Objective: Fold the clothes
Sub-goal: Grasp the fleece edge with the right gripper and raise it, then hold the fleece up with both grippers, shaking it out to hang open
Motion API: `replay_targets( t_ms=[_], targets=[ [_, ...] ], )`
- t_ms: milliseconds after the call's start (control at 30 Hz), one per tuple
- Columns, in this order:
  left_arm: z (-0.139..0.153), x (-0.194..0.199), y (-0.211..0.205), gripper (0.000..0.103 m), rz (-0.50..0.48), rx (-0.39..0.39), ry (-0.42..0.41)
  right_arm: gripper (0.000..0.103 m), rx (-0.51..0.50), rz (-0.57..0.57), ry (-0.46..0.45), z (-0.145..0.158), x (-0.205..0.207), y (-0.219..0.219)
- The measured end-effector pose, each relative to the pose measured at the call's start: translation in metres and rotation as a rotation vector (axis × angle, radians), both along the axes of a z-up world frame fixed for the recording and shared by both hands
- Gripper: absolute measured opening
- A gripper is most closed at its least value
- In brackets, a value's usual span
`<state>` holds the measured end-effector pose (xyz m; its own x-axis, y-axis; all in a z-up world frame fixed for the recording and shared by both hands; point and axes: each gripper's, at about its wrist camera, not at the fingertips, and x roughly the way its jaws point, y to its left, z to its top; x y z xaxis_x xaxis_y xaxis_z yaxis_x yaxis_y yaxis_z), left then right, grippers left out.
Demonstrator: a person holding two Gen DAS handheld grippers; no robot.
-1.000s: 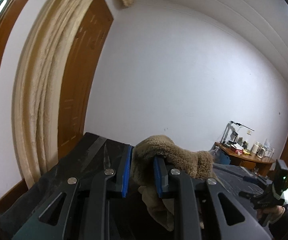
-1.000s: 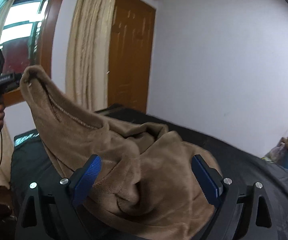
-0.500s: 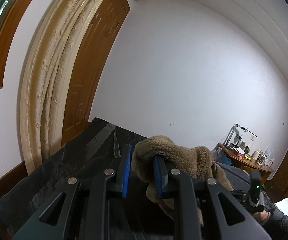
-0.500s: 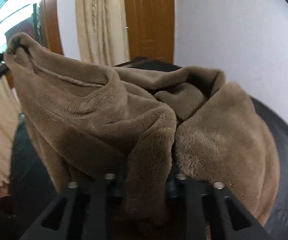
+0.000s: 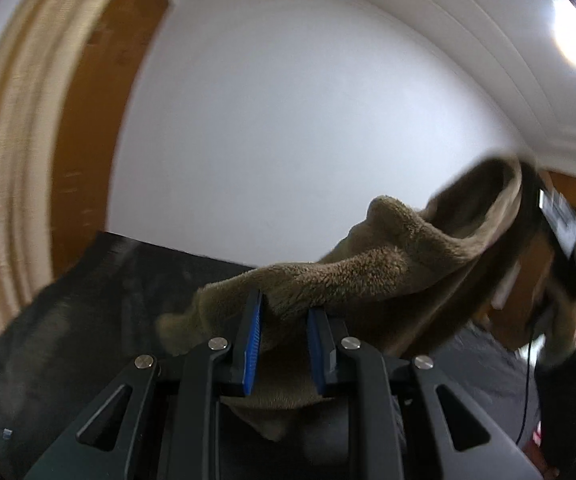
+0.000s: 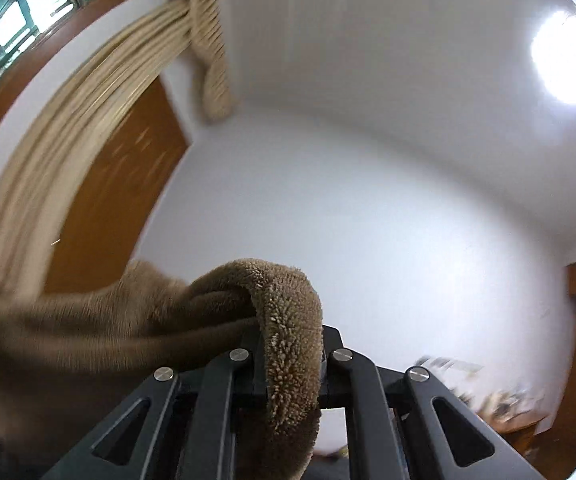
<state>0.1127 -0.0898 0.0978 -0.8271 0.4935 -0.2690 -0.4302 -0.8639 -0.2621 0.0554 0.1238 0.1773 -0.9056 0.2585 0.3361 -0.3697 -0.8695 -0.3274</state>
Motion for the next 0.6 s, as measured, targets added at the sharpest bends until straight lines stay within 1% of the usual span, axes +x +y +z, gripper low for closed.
replay_targets(
  t_ms=[67, 100, 167, 200, 233, 333, 367, 433, 500, 567, 600],
  targets=[
    [-0.010, 0.000, 0.024, 0.035, -0.047, -0.029, -0.021, 0.011, 0.007, -0.021, 0.046, 0.005, 0.014, -0.001],
    [-0.017, 0.000, 0.035, 0.037, -0.073, -0.040, -0.035, 0.011, 0.008, -0.025, 0.060, 0.007, 0.020, -0.001],
    [-0.027, 0.003, 0.053, 0.045, -0.106, -0.070, -0.049, 0.011, 0.013, -0.034, 0.073, 0.011, 0.032, 0.002],
    [-0.033, 0.004, 0.062, 0.047, -0.120, -0.087, -0.054, 0.011, 0.017, -0.039, 0.076, 0.012, 0.036, 0.003],
    [-0.037, 0.006, 0.069, 0.051, -0.122, -0.112, -0.049, 0.011, 0.017, -0.042, 0.078, 0.011, 0.036, 0.003],
    [-0.044, 0.013, 0.085, 0.058, -0.083, -0.215, 0.003, 0.011, -0.002, -0.043, 0.086, 0.014, 0.044, 0.009],
    [-0.043, 0.016, 0.086, 0.060, -0.066, -0.238, 0.023, 0.011, -0.014, -0.040, 0.086, 0.015, 0.045, 0.012],
    [-0.041, 0.022, 0.087, 0.063, -0.033, -0.270, 0.065, 0.011, -0.029, -0.036, 0.085, 0.016, 0.047, 0.016],
    [-0.036, 0.029, 0.082, 0.068, 0.002, -0.286, 0.118, 0.011, -0.034, -0.040, 0.084, 0.015, 0.048, 0.017],
    [-0.032, 0.036, 0.082, 0.080, 0.038, -0.329, 0.181, 0.011, -0.036, -0.042, 0.086, 0.015, 0.049, 0.016],
    [-0.030, 0.039, 0.082, 0.081, 0.056, -0.354, 0.214, 0.011, -0.040, -0.042, 0.088, 0.015, 0.050, 0.017]
  ],
)
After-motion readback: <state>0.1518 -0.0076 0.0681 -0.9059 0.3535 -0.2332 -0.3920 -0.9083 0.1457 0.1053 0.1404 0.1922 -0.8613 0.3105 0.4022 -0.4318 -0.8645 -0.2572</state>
